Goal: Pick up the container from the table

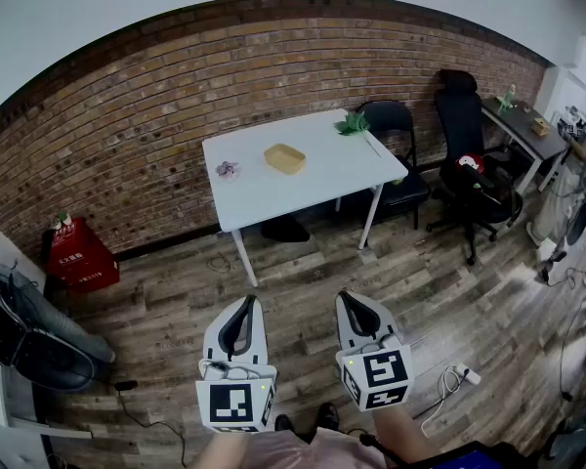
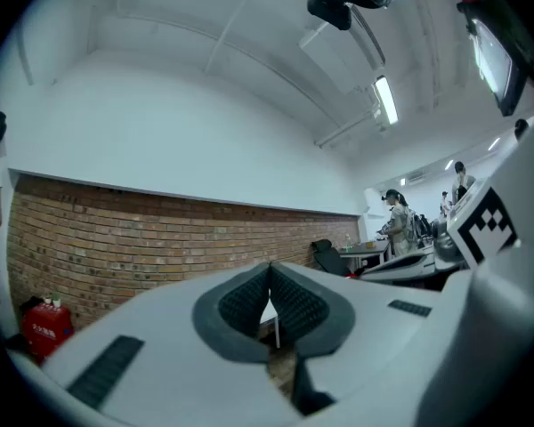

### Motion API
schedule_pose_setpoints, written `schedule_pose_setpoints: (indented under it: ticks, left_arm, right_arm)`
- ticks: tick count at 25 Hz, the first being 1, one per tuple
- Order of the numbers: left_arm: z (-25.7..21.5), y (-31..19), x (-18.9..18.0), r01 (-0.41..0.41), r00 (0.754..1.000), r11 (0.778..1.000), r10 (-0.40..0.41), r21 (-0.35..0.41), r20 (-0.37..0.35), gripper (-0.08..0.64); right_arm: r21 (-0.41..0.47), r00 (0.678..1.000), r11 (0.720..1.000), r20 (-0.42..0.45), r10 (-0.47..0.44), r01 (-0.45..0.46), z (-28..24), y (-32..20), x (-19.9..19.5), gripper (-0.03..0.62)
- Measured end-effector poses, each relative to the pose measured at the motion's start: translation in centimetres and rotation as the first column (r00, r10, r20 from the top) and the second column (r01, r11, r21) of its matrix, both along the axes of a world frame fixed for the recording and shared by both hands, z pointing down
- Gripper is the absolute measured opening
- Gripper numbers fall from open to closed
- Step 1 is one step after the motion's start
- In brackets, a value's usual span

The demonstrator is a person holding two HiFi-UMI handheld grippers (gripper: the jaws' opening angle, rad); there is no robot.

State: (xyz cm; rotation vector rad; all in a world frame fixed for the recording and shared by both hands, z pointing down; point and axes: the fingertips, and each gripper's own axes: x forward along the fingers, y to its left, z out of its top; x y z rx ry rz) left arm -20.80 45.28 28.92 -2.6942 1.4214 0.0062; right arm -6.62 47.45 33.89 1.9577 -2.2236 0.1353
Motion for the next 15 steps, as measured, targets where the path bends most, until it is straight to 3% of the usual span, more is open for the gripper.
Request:
schedule_pose_setpoints:
  ticks: [8,9,10,15]
  left_arm:
    - [0.3,0.7,0.8,0.008,1.0,1.0,-0.008,-0.007,0.009,0.009]
    - [0.3,0.7,0.9,0.011,1.0,1.0,-0.011,-0.008,0.012,0.009]
    - [0.3,0.7,1.0,0.013,1.0,1.0,-0.013,-0.01,0.014,0.009]
    - [0.5,0.9,2.5,0.025,0.999,1.0,-0.024,-0.013,0.022,0.009]
  right_arm:
    - [0.003,1.0,1.0,0.026,0.001,-0.001,0.2,0.5,1.0,0.013]
    - [-0.006,0.999,1.0,0.038,-0.017,0.017,0.2,0.5,0.9,0.149]
    - [-0.013,0.998,0.999,0.046,-0.032,0.033,0.3,0.4,0.9,0.224]
    - [-0.003,0.999,0.999,0.006,-0.045,0.045,0.1,0.6,2.2,0.207]
